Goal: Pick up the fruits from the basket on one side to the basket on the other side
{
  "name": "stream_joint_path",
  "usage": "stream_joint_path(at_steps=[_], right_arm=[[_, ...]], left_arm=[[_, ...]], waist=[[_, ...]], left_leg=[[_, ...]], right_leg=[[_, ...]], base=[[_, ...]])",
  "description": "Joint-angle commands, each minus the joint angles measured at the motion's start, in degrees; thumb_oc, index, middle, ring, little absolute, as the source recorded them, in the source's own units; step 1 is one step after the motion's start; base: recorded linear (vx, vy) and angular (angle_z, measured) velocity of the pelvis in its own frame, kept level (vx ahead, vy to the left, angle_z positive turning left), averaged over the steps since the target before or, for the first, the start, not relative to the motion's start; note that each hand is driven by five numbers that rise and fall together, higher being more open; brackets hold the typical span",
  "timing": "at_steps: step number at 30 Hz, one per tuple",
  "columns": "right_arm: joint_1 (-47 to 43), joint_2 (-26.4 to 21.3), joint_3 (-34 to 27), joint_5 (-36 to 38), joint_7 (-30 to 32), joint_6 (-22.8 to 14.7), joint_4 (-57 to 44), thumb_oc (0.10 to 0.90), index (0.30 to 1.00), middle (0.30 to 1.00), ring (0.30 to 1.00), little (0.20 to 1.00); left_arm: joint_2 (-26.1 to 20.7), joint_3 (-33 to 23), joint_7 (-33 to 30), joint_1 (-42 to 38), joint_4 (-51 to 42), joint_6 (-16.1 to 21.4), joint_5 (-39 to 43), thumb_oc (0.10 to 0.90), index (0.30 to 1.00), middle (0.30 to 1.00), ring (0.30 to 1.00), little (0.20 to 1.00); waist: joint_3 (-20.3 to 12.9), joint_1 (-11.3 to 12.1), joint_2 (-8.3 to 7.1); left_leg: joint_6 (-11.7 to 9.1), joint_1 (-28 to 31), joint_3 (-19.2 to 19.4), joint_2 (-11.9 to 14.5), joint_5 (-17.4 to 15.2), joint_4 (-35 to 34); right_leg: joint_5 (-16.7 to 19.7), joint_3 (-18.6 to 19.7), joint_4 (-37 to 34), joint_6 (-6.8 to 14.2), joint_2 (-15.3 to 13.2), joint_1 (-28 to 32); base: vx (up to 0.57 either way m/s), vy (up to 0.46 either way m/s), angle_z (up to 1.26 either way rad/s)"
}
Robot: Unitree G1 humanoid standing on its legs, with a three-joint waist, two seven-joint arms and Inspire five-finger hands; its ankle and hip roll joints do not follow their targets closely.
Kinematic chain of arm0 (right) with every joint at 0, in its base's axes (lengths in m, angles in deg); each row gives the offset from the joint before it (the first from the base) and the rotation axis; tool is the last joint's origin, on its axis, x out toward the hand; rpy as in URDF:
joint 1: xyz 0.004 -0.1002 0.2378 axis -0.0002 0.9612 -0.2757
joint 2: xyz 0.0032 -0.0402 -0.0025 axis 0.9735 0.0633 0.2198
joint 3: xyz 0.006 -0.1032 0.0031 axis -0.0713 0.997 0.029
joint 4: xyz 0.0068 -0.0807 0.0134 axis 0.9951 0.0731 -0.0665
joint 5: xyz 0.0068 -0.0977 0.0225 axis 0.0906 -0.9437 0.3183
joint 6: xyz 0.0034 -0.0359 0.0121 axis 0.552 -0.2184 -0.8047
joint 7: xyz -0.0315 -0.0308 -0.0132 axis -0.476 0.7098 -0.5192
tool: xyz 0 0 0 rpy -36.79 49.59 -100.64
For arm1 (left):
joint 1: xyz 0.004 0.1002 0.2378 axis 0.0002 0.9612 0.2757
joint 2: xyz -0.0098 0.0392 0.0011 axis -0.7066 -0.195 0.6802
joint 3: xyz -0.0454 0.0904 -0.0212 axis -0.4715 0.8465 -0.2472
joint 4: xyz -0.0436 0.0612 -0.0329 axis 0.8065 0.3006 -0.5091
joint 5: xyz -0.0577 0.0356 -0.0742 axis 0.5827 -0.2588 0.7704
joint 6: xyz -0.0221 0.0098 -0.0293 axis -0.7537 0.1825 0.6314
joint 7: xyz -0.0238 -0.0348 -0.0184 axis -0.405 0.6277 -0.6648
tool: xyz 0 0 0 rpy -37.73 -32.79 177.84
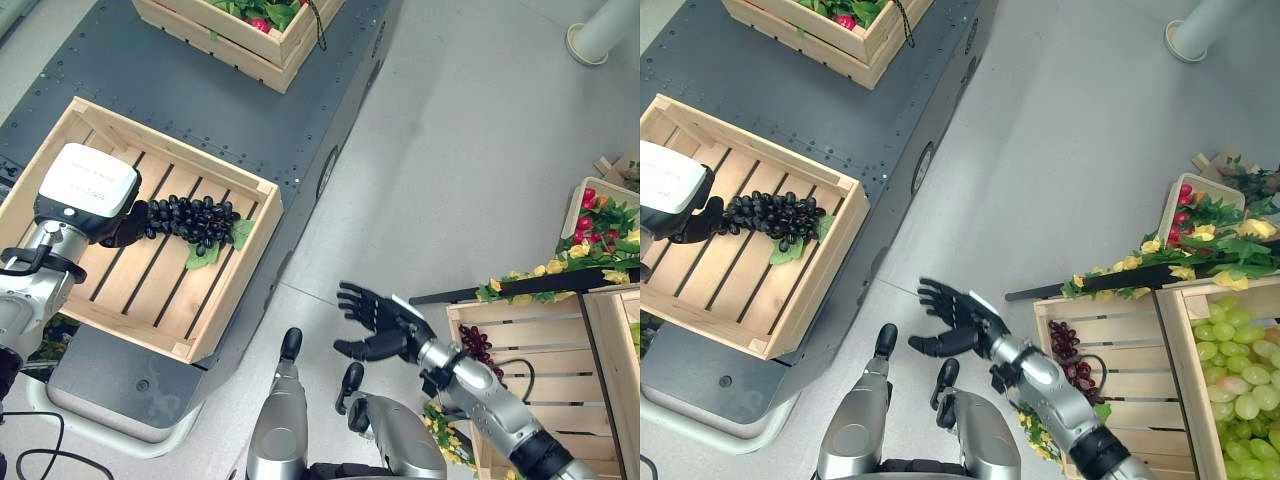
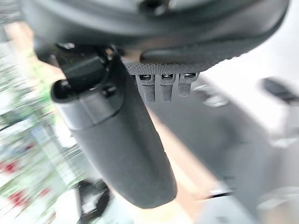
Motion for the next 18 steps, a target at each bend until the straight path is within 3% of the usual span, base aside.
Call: stream_joint_path(at_steps=[1,4,7,12,13,14,15,18], right_arm=[[0.86,-2.36,-1.12,6.03,-3.8,-9.03,-7.76,0.8,0.9,0.9,0.9,0.9],[-1.47,-1.49,-0.83,7.08,-3.84,-9.37,-8.89,0.8,0.9,0.9,0.9,0.9],[-3.83,0.98,0.9,5.91,-1.21,-7.82,-9.72,0.8,0.9,0.9,0.9,0.9],[-4.63,1.18,2.51,6.22,1.09,-4.06,-9.55,0.8,0.9,0.9,0.9,0.9],[-4.34,1.19,2.63,6.19,1.2,-3.5,-9.44,0.8,0.9,0.9,0.9,0.9],[-3.79,1.02,2.58,6.11,1.41,-2.64,-9.36,0.8,0.9,0.9,0.9,0.9],[-3.05,0.6,2.64,6.2,1.44,-2.11,-8.86,0.8,0.9,0.9,0.9,0.9],[-1.19,-0.73,3.18,4.92,1.32,-1.47,-7.77,0.8,0.9,0.9,0.9,0.9]], left_arm=[[-2.13,-3.93,-5.37,-0.15,-0.34,-1.8,-1.52,0.4,0.3,0.3,0.3,0.3],[-2.51,-2.81,-4.86,-1.24,-1.67,-1.1,-1.81,0.4,0.3,0.3,0.3,0.3],[-2.23,-1.48,-3.57,-2.05,-4.07,0.07,-2.06,0.4,0.3,0.3,0.3,0.3],[-2.93,-2.39,-1.17,0.15,-6.51,2.13,-1.43,0.4,0.3,0.3,0.3,0.3],[-2.89,-2.86,-0.84,0.97,-6.89,1.92,-1.19,0.433,0.349,0.349,0.349,0.349],[-3.07,-3.57,0.12,1.98,-7.51,1.77,-0.59,0.56,0.54,0.54,0.54,0.54],[-2.97,-4.54,0.24,3.46,-7.58,1.58,0.14,0.8,0.9,0.9,0.9,0.9],[-2.75,-6.95,-0.39,7.06,-7.36,1.17,1.56,0.8,0.9,0.9,0.9,0.9]], waist=[[-9.3,-0.61,4.46],[-10.68,-0.1,5.36],[-13.36,0.69,7.07],[-15.85,1.65,8.14],[-15.98,1.62,8.25],[-16.18,1.69,8.31],[-16.29,1.77,8.31],[-16.02,1.42,8.26]], left_leg=[[1.32,-0.12,1.56,-5.06,-1.92,-3.01],[1.22,0.44,0.99,-5.08,-1.3,-4.03],[0.98,1.15,0.08,-5.2,-0.54,-4.88],[0.93,1.68,-0.26,-5.54,-0.81,-4.33],[0.86,1.72,-0.26,-5.56,-0.8,-4.36],[0.84,1.87,-0.31,-5.59,-0.78,-4.51],[0.78,1.96,-0.24,-5.57,-0.64,-4.75],[0.88,1.8,0.14,-5.57,-0.8,-4.61]], right_leg=[[5.41,0.13,-6.61,0.73,1.44,1.25],[5.55,-0.31,-7.2,0.8,1.04,2.01],[5.55,-0.73,-7.66,0.95,0.4,3.14],[5.29,-1.39,-7.74,0.9,-0.47,4.34],[5.21,-1.41,-7.76,0.89,-0.49,4.46],[5.1,-1.43,-7.73,0.88,-0.48,4.58],[5.11,-1.55,-7.77,0.95,-0.49,4.62],[5.06,-1.58,-7.7,1.02,-0.5,4.23]], base=[[0.04,-0.004,0.03],[0.04,0.009,0.02],[0.08,0.034,0.15],[0.07,0.042,0.14],[0.08,0.056,0.1],[0.05,0.047,0.03],[0.04,0.047,-0.03],[0.0,0.035,-0.04]])
